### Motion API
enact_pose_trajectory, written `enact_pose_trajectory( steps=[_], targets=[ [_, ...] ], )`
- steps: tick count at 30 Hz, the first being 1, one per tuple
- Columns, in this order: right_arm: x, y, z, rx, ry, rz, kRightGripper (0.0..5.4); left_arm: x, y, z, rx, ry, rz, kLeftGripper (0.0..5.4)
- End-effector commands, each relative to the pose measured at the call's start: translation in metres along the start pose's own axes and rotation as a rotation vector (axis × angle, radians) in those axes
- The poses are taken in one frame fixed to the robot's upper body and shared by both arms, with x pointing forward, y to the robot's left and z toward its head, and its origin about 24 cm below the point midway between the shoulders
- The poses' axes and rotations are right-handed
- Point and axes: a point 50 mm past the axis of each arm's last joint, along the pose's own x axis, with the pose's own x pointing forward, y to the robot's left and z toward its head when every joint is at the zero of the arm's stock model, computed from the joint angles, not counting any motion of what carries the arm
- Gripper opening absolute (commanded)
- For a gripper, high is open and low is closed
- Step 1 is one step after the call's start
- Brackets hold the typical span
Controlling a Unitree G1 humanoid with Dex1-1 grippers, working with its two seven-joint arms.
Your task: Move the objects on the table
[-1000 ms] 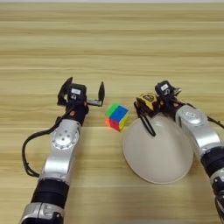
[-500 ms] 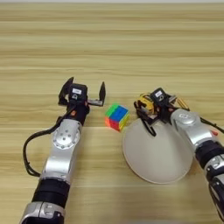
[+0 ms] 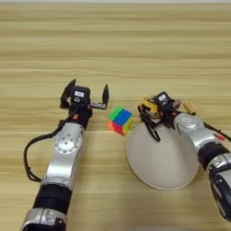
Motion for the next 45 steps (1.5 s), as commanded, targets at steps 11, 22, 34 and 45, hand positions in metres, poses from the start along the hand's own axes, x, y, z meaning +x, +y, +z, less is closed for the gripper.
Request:
enact_pose_trajectory(
  steps=[11,22,34,45],
  targets=[
    [0.004,0.003,-0.003,0.063,0.060,0.025,4.19,0.000,0.001,0.002,0.007,-0.015,0.002,5.40],
    [0.003,0.003,-0.009,0.063,0.105,0.023,4.07,0.000,0.001,0.003,0.005,-0.018,0.001,5.40],
    [0.004,0.000,0.005,0.087,0.006,0.018,4.07,-0.002,0.001,0.004,0.005,-0.019,0.003,5.40],
    [-0.011,-0.010,0.030,0.123,-0.173,0.031,4.06,-0.003,0.005,0.002,0.011,-0.012,0.009,5.40]
  ],
)
